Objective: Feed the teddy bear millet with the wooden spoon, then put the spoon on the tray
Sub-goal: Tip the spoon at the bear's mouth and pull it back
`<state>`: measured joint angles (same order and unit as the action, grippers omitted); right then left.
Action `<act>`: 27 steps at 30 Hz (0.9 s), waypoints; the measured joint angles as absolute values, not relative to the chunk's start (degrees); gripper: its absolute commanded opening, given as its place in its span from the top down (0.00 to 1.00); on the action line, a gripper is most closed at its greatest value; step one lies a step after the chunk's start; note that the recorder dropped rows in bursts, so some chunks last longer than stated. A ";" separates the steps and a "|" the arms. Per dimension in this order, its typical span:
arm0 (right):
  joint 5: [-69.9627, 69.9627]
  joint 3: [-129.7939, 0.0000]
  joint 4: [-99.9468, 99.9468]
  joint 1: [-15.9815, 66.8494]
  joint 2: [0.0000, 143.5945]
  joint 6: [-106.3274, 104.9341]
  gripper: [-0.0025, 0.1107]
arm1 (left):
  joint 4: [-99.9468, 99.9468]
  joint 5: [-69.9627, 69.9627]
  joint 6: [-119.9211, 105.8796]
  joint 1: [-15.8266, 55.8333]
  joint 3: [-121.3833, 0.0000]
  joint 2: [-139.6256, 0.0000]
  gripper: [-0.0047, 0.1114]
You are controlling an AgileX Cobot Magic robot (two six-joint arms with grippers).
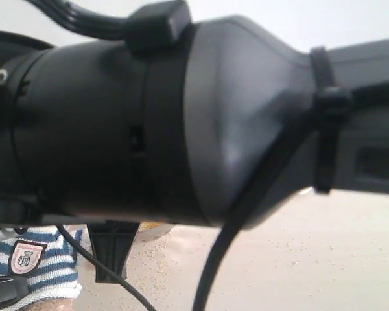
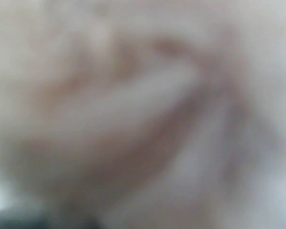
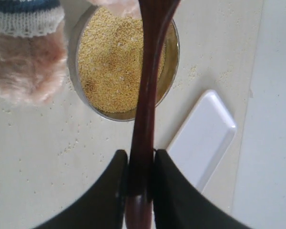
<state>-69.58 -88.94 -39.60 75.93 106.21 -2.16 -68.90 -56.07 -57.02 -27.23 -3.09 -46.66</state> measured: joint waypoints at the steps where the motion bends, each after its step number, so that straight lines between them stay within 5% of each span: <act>1: -69.57 -88.94 -39.69 75.93 106.21 -2.01 0.97 | -68.90 -56.07 -57.02 -27.23 -3.09 -46.66 0.92; 13: -69.68 -88.94 -31.25 71.29 99.42 -0.44 0.97 | -68.90 -56.07 -57.02 -27.23 -3.09 -46.66 0.92; 27: -69.92 -88.98 -13.57 51.83 99.52 -8.91 0.97 | -68.90 -56.07 -57.02 -27.23 -3.09 -46.66 0.92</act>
<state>-69.92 -88.98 -13.57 51.83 99.52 -8.91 -68.90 -56.07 -57.02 -27.23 -3.09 -46.66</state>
